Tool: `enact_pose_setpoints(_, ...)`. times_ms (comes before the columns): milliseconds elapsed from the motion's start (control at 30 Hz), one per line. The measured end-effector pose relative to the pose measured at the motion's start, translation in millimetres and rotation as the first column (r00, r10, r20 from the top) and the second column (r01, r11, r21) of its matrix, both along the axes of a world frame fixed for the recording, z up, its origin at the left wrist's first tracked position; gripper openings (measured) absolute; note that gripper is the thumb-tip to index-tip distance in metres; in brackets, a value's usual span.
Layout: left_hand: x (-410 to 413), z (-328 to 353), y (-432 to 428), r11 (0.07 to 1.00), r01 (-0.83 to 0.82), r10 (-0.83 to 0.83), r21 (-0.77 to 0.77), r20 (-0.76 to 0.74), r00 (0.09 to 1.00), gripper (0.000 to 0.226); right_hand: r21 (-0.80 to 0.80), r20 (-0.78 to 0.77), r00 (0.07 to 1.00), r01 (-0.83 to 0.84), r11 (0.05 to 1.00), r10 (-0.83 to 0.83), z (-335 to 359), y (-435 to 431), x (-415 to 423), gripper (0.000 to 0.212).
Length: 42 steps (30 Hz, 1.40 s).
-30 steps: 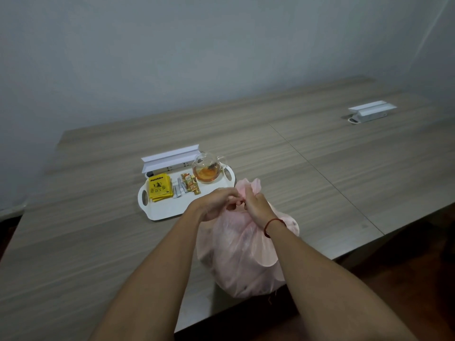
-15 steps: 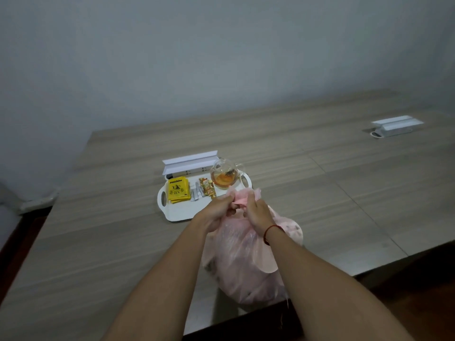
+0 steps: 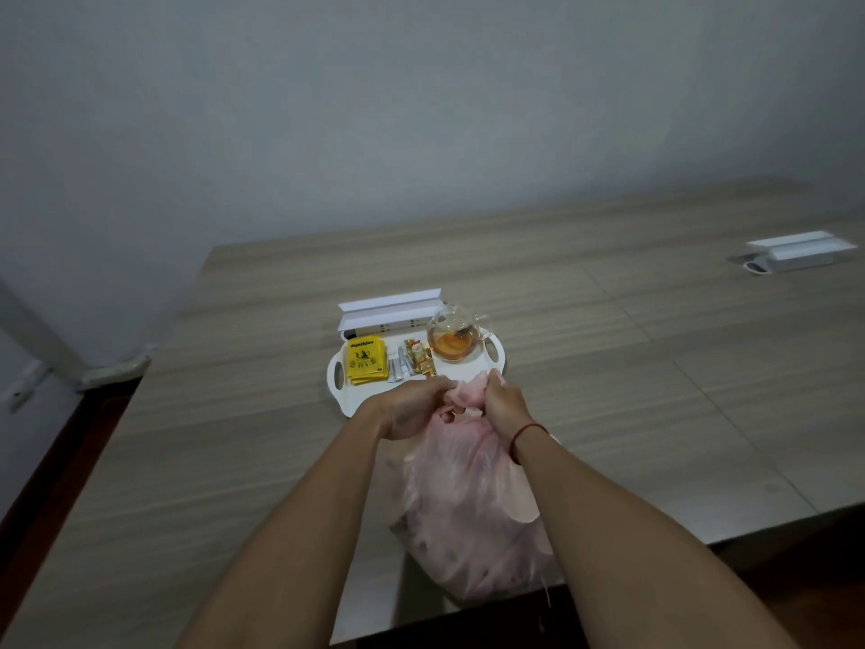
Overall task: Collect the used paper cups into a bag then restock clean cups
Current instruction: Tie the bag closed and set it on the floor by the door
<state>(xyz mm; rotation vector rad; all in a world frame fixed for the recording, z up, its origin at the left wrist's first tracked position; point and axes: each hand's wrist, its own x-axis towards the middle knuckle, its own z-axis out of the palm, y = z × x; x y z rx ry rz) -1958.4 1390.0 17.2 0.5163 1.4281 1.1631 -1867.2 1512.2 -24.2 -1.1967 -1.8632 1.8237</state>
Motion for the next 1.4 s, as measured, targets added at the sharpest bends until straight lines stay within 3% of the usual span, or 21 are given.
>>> enact_pose_setpoints(100, 0, -6, -6, 0.997, -0.078, 0.073, -0.022, -0.172, 0.982, 0.013, 0.003, -0.012, 0.999, -0.046, 0.999, 0.046, 12, -6, -5, 0.039)
enact_pose_setpoints(200, 1, -12, -9, 0.961, -0.275, 0.256, -0.012, -0.330, 0.909, 0.030, 0.084, 0.036, 0.995, -0.099, 0.992, 0.096, 19, -13, -11, 0.060)
enact_pose_setpoints(300, 2, -20, -5, 0.904, -0.422, 0.357, -0.065, -0.429, 0.830, 0.039, 0.184, 0.034, 0.983, -0.184, 0.965, 0.181, 21, -19, -12, 0.055)
enact_pose_setpoints(367, 4, -25, 2, 0.859, -0.508, 0.408, -0.060, -0.520, 0.750, 0.023, 0.271, 0.029, 0.972, -0.232, 0.934, 0.233, 22, -23, -12, 0.048)
enact_pose_setpoints(400, 5, -25, 4, 0.841, -0.537, 0.406, -0.060, -0.586, 0.701, 0.014, 0.301, 0.026, 0.968, -0.245, 0.922, 0.249, 21, -26, -12, 0.050)
enact_pose_setpoints(467, 6, -25, 7, 0.839, -0.537, 0.345, -0.085, -0.680, 0.647, 0.020, 0.321, 0.020, 0.968, -0.241, 0.916, 0.248, 17, -28, -14, 0.056)
enact_pose_setpoints(533, 8, -23, 7, 0.877, -0.472, 0.305, -0.096, -0.646, 0.699, 0.028, 0.322, 0.018, 0.972, -0.225, 0.919, 0.232, 13, -26, -12, 0.052)
enact_pose_setpoints(633, 8, -13, 2, 0.932, -0.352, 0.257, -0.089, -0.523, 0.812, 0.022, 0.364, 0.021, 0.972, -0.225, 0.904, 0.233, 9, -18, -6, 0.043)
enact_pose_setpoints(733, 1, -4, -5, 0.967, -0.253, 0.236, -0.044, -0.232, 0.944, 0.012, 0.385, 0.029, 0.975, -0.214, 0.898, 0.220, 7, -14, -4, 0.041)
enact_pose_setpoints(800, -3, -1, -5, 0.968, -0.252, 0.251, -0.017, -0.032, 0.967, 0.019, 0.377, 0.030, 0.978, -0.202, 0.904, 0.206, 7, -14, -6, 0.042)
enact_pose_setpoints(867, -6, -2, -3, 0.949, -0.315, 0.316, -0.030, 0.034, 0.948, 0.020, 0.373, 0.023, 0.978, -0.200, 0.906, 0.207, 8, -15, -10, 0.045)
enact_pose_setpoints(1033, -6, -5, -9, 0.911, -0.402, 0.408, -0.093, 0.055, 0.911, 0.005, 0.381, -0.011, 0.972, -0.213, 0.900, 0.235, 10, -20, -8, 0.050)
enact_pose_setpoints(1133, -7, 0, -13, 0.888, -0.444, 0.450, -0.120, 0.026, 0.893, 0.010, 0.339, -0.023, 0.976, -0.196, 0.920, 0.216, 4, -23, -4, 0.063)
enact_pose_setpoints(1233, -11, -4, -17, 0.830, -0.541, 0.541, -0.136, -0.045, 0.840, 0.022, 0.384, 0.012, 0.979, -0.192, 0.903, 0.203, 8, -25, -2, 0.058)
enact_pose_setpoints(1333, -19, -13, -24, 0.766, -0.626, 0.580, -0.148, -0.261, 0.772, 0.021, 0.441, 0.089, 0.984, -0.179, 0.880, 0.155, 8, -17, 4, 0.051)
enact_pose_setpoints(1400, -27, -20, -31, 0.709, -0.692, 0.582, -0.132, -0.445, 0.681, 0.017, 0.486, 0.169, 0.978, -0.192, 0.853, 0.124, 5, -11, 11, 0.050)
